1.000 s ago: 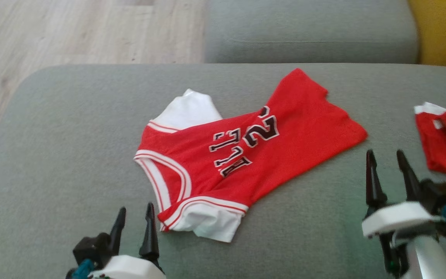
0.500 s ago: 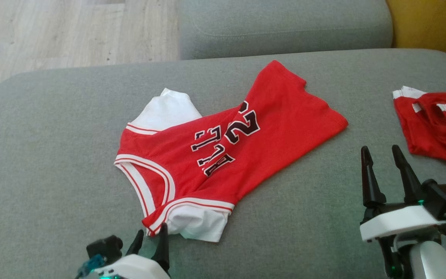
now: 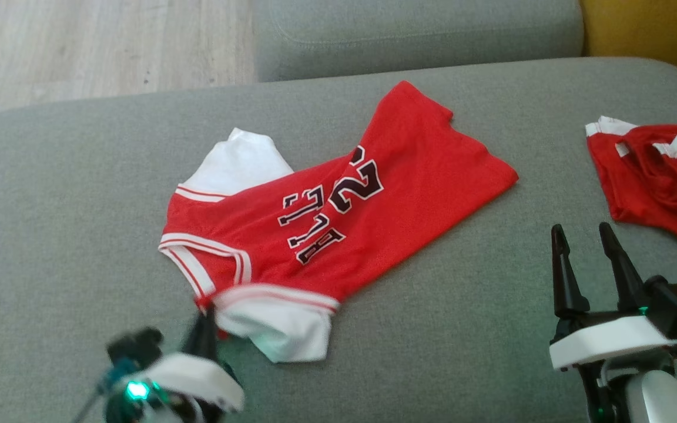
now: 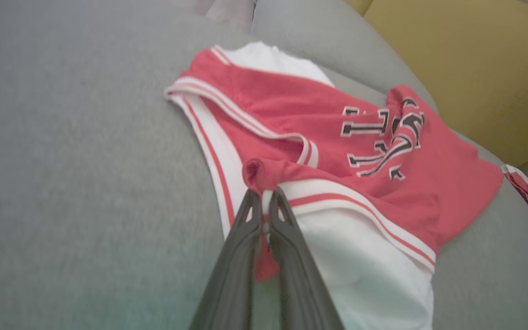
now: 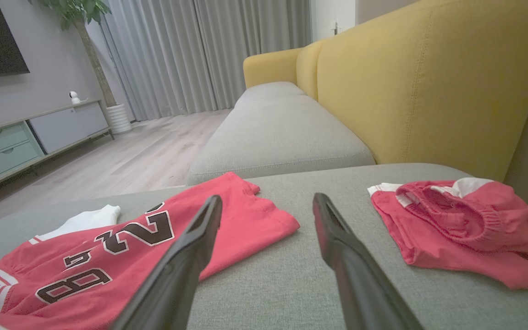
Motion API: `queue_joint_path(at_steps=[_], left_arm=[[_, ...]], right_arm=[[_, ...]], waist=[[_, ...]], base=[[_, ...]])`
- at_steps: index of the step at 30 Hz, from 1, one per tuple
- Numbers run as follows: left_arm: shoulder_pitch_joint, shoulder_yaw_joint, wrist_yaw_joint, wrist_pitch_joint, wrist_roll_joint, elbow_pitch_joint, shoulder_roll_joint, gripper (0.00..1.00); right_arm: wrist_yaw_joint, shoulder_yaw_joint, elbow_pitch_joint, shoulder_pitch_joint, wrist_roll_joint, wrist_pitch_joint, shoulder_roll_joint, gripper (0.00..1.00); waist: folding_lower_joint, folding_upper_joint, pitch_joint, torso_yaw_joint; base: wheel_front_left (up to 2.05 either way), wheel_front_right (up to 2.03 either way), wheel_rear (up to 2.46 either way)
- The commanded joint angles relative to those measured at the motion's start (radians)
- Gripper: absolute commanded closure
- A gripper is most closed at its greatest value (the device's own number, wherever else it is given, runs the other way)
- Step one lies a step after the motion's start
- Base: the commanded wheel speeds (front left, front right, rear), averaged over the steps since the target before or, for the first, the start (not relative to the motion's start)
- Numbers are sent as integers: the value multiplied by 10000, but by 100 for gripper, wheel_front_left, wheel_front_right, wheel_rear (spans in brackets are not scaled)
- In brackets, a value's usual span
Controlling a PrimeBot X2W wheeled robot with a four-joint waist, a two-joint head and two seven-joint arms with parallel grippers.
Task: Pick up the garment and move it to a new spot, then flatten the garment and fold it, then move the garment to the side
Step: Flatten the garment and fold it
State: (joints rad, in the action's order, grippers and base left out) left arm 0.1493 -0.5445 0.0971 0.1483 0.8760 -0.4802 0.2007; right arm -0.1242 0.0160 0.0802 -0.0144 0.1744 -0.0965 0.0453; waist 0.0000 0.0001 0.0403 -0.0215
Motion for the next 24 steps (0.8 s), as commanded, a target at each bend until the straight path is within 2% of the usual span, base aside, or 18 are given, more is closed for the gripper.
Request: queue_joint_path(at_steps=[1,6,12,22,23,24], left_arm=[[836,532,75,247,-154,241,368,100],[1763,854,177,448,-481,173,935,100],[3079,897,160,448,-871,-479,1265,100],[5053,360,-303,933,-1749,-2404,652,100],[5142,372,-366,976,-1764,-2545,576,60],[5196,399,-418,1019,-1785,-2644,513,0]], right_arm=[[-65,-190,-422,273,-94,-40,49,0],[-65,-226,-496,410,-109,-20,49,0],[-65,-308,-554,714,-104,8,49,0],[-65,-277,-438,1178,-176,-33,49,0],[-65,-289,-402,1211,-174,-45,49,0],[-65,-295,-367,1232,-154,-69,49,0]], waist=[[0,-1,93,-42],[0,-1,472,-194],[0,-1,1134,-462],[0,-1,1753,-578],[0,-1,1748,-571],[0,-1,1727,-554]], base=[[0,0,0],[0,0,0],[0,0,0],[0,0,0],[0,0,0],[0,0,0]])
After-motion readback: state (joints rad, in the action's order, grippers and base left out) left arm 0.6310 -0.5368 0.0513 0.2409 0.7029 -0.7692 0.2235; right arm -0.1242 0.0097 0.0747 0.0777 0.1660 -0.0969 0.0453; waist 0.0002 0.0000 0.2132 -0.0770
